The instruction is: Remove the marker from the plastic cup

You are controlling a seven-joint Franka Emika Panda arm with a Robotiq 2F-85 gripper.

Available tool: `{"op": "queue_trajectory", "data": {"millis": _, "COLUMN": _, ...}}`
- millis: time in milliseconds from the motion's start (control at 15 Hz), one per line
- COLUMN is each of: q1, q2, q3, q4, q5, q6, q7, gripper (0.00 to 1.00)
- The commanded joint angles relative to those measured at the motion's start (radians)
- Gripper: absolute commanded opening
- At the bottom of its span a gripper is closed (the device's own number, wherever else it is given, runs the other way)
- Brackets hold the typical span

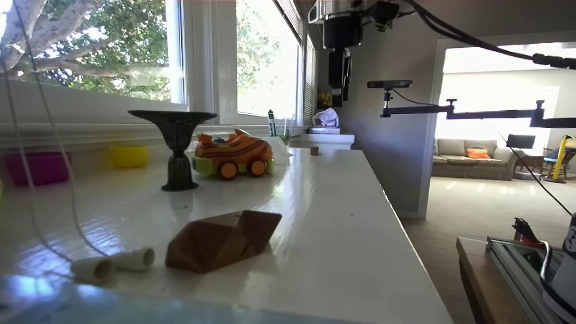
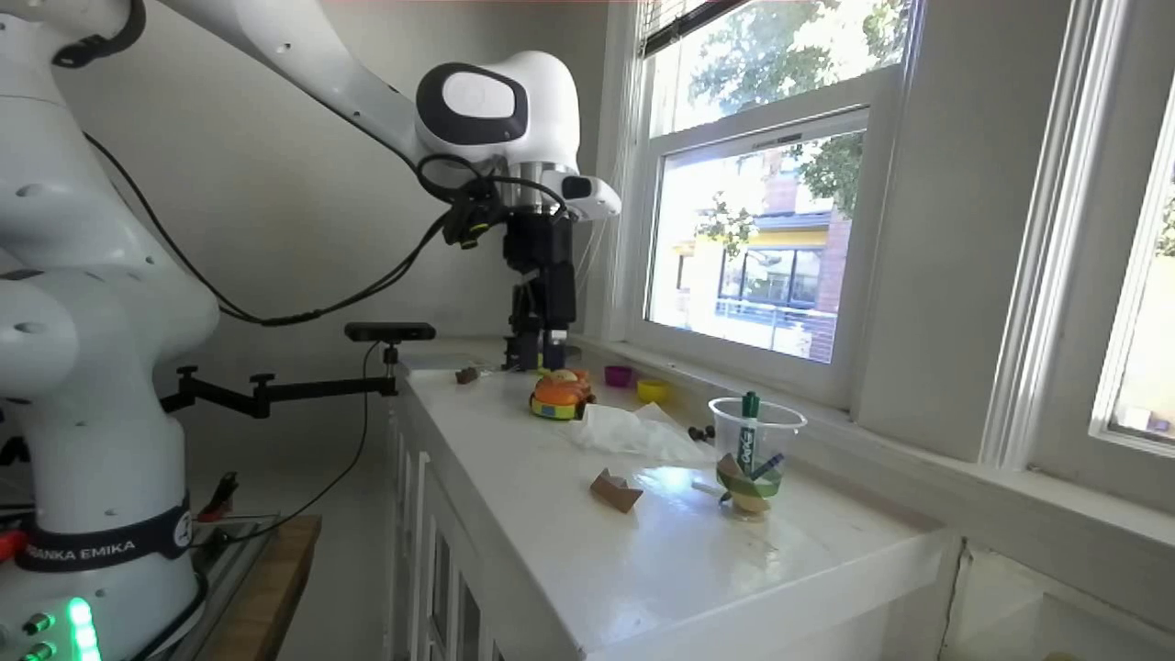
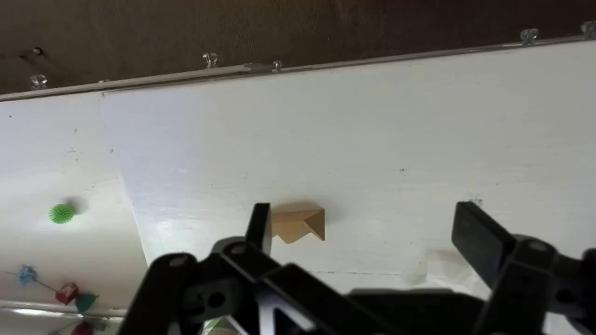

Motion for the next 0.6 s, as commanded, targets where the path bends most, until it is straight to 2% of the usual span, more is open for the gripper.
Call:
{"op": "queue_trajectory", "data": {"millis": 0, "q1": 0.011, "q2": 0.000, "q3": -0.009, "q4": 0.002, "q5": -0.004, "q6": -0.004, "q7": 0.004, "gripper": 1.00}}
{"op": "queue_trajectory", "data": {"millis": 267, "q1": 0.011, "q2": 0.000, "q3": -0.009, "q4": 0.002, "q5": -0.004, "q6": -0.004, "q7": 0.004, "gripper": 1.00}}
{"op": "queue_trajectory", "data": {"millis": 533, "q1": -0.036, "q2": 0.093, "q3": -0.029, "q4": 0.095, "q5": 0.003, "q6": 0.030, "q7": 0.132, "gripper": 1.00}}
